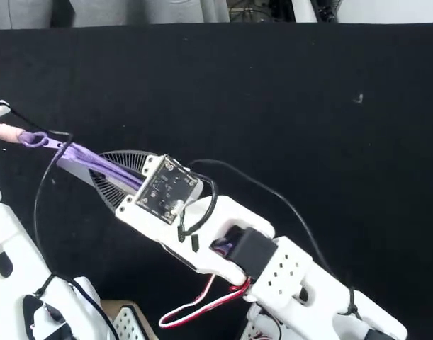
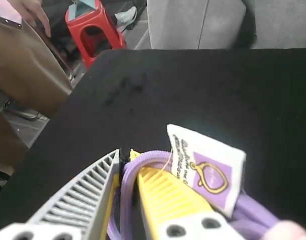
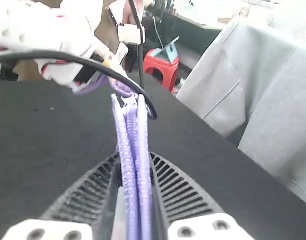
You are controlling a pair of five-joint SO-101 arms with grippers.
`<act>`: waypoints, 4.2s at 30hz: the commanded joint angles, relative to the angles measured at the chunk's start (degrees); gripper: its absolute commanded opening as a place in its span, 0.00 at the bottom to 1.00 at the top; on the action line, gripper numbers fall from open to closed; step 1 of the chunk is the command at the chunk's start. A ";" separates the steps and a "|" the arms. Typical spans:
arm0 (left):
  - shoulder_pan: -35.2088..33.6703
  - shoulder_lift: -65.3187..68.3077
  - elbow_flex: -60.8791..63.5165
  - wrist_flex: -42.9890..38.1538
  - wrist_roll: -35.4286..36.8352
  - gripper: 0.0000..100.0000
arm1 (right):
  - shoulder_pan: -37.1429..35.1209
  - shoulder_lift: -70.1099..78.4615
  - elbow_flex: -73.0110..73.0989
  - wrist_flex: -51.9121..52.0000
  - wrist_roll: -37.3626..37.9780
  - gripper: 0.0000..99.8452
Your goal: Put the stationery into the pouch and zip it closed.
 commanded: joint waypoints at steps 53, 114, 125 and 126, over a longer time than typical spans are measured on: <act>32.48 -28.48 -19.21 22.07 14.24 0.03 | 1.58 -5.41 1.10 -4.84 0.26 0.01; 63.78 -10.02 -60.44 37.89 24.44 0.03 | -1.05 2.07 -2.68 -11.43 0.62 0.12; 63.69 -10.46 -60.62 37.63 21.10 0.03 | -1.14 2.33 -2.68 -4.57 2.37 0.20; 63.69 -10.46 -60.62 37.54 21.10 0.03 | -1.14 2.42 -2.68 -4.04 2.46 0.20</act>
